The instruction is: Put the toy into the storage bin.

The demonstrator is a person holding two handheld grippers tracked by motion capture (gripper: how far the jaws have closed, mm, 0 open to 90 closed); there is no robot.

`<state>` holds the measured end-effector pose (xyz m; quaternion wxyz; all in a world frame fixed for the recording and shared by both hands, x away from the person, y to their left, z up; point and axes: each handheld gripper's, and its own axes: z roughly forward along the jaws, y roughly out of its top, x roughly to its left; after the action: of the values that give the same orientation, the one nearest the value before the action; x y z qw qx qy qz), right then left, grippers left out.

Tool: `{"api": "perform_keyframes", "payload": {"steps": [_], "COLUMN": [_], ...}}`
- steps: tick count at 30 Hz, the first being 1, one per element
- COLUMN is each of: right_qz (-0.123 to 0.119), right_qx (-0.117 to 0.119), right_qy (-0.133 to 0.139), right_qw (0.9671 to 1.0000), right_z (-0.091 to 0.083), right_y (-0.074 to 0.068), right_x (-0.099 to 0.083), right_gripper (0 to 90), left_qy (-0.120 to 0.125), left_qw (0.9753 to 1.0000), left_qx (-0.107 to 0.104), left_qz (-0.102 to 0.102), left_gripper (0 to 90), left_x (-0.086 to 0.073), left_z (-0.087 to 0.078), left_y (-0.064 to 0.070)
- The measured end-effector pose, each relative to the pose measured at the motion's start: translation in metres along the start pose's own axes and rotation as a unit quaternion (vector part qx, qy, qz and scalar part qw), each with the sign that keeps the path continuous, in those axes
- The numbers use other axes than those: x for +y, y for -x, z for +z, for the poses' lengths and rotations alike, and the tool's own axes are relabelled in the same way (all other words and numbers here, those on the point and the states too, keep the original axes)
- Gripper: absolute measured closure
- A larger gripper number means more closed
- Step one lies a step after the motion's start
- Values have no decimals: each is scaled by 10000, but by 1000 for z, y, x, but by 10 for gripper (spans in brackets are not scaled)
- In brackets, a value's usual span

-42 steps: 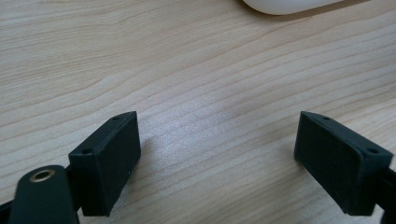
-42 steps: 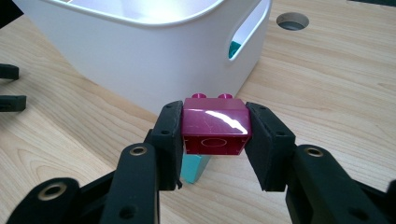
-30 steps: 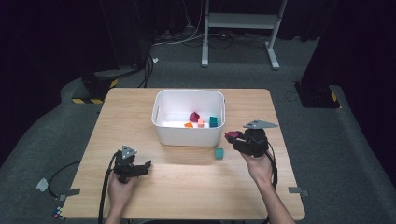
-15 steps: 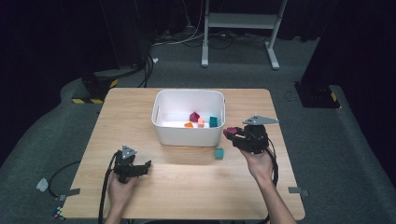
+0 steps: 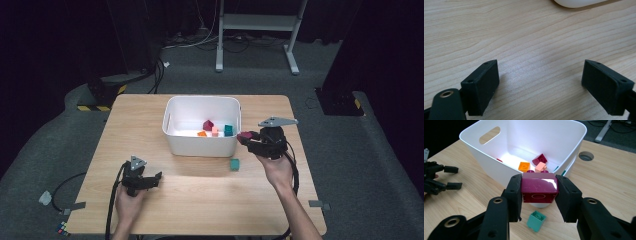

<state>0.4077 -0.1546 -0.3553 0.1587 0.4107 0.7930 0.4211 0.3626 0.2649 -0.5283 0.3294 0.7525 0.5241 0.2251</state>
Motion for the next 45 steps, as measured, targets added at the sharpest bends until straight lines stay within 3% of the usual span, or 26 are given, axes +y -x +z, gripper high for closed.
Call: {"api": "perform_keyframes", "payload": {"steps": [13,29,41,45], "right_qz": [-185,-46,-112,-6], "right_qx": [119,334,303,350], "right_qy": [-73,-21,-155,-135], "right_qw": [9997,9994,9994,9993], "right_z": [6,26,50,57], "right_y": [-7,-10,-17,-16], "right_x": [21,51,70,73], "right_gripper": [588,588,587,586], "left_qy": [0,-1,0,-2], "left_qw": [10000,10000,10000,10000], "left_qx": [3,1,2,1], "left_qz": [2,1,0,2], "left_gripper": [146,146,146,146], "left_x": [0,0,0,0], "left_z": [0,0,0,0], "left_y": [0,0,0,0]}}
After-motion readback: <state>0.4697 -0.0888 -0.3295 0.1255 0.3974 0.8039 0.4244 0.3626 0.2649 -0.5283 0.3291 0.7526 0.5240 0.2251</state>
